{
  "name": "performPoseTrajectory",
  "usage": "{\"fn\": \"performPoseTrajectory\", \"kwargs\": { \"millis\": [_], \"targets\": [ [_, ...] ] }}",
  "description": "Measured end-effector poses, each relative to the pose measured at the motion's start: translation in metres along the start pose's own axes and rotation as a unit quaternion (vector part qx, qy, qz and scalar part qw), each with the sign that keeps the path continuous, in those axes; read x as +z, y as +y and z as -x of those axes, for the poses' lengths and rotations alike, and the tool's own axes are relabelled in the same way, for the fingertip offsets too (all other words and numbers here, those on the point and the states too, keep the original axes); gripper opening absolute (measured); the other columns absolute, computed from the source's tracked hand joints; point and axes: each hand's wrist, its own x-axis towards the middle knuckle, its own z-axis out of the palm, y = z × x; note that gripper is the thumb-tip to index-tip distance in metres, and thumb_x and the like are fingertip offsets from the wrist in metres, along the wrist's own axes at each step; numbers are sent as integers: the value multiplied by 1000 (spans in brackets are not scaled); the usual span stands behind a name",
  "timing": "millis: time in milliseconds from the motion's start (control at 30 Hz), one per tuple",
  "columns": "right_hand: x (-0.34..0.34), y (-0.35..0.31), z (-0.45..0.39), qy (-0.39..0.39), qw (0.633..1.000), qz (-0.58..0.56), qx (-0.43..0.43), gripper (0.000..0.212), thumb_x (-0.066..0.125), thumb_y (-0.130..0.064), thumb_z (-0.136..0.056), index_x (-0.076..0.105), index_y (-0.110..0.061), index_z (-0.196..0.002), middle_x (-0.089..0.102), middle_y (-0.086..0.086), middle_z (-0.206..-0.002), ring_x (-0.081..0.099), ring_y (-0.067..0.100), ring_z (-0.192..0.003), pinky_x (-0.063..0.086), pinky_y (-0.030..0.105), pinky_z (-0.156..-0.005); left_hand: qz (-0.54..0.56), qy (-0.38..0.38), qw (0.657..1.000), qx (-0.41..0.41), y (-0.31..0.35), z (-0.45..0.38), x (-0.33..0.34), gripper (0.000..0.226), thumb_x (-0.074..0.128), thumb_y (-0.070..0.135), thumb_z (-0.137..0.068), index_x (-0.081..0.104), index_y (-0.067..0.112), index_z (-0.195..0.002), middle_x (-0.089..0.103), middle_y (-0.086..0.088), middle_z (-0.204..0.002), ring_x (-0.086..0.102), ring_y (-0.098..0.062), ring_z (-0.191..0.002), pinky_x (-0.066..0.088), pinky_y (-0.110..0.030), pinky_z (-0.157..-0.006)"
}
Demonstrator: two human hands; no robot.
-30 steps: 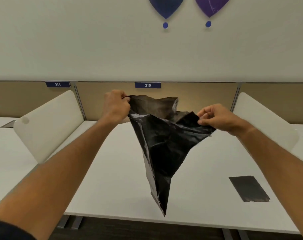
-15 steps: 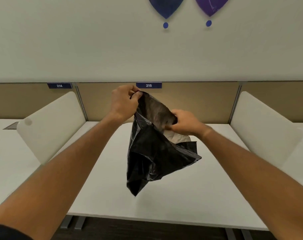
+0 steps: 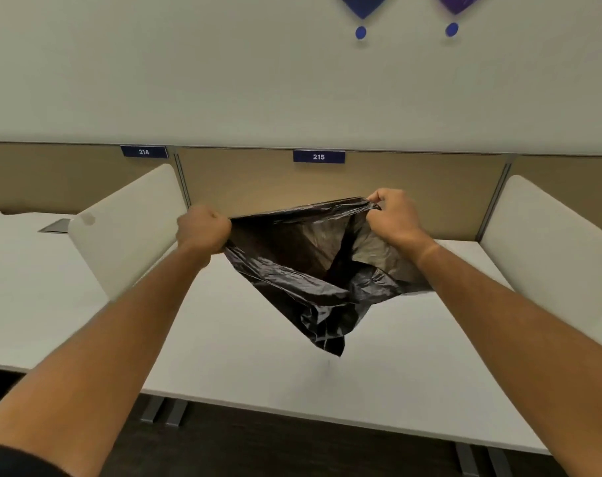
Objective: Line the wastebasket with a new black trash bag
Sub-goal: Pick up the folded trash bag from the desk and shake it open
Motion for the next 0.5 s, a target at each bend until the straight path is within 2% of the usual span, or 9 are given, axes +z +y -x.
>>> {"fn": "performPoseTrajectory", "kwargs": {
  "millis": [67,167,233,333,433,500],
  "targets": [
    [4,-4,9,-27,999,-21,-14,22,55,-6,-77,61,-26,-74,62,-4,-69,56,14,-59,41,24,-54,212,-14,965,-151,-9,-6,-3,21,44,3,-88,53,3,-107,60,-20,-109,64,-33,-93,58,-40,-67],
    [14,-12,20,-54,998,-31,-31,20,55,-5,-77,60,-22,-67,60,-4,-63,51,10,-55,38,23,-50,277,23,940,-199,-20,-10,-5,31,40,0,-86,52,4,-114,59,-21,-119,62,-30,-97,56,-39,-78],
    [23,-18,28,-98,994,-25,-38,18,54,-7,-78,59,-17,-64,56,-3,-60,47,10,-54,36,24,-50,277,56,937,-206,-28,-11,-9,38,41,-2,-85,55,1,-120,57,-23,-125,59,-27,-95,51,-31,-77],
    [39,-23,40,-121,992,-36,-26,23,50,-11,-76,49,-17,-54,43,-6,-50,35,5,-43,29,22,-41,237,92,948,-191,-43,-9,-13,32,46,-1,-88,61,1,-116,61,-18,-118,61,-28,-94,56,-32,-77],
    [55,-26,50,-112,991,-67,1,27,49,-15,-77,43,-20,-51,36,-10,-47,28,5,-40,23,24,-41,134,115,979,-106,-59,5,-21,27,51,2,-89,62,11,-112,61,-11,-115,59,-26,-94,56,-35,-78],
    [66,-28,56,-118,990,-74,25,23,49,-16,-79,51,-17,-56,39,-9,-48,31,9,-43,24,25,-43,51,127,990,-41,-71,15,-31,21,54,11,-92,60,15,-112,63,-11,-114,60,-27,-96,55,-38,-84]
  ]
}}
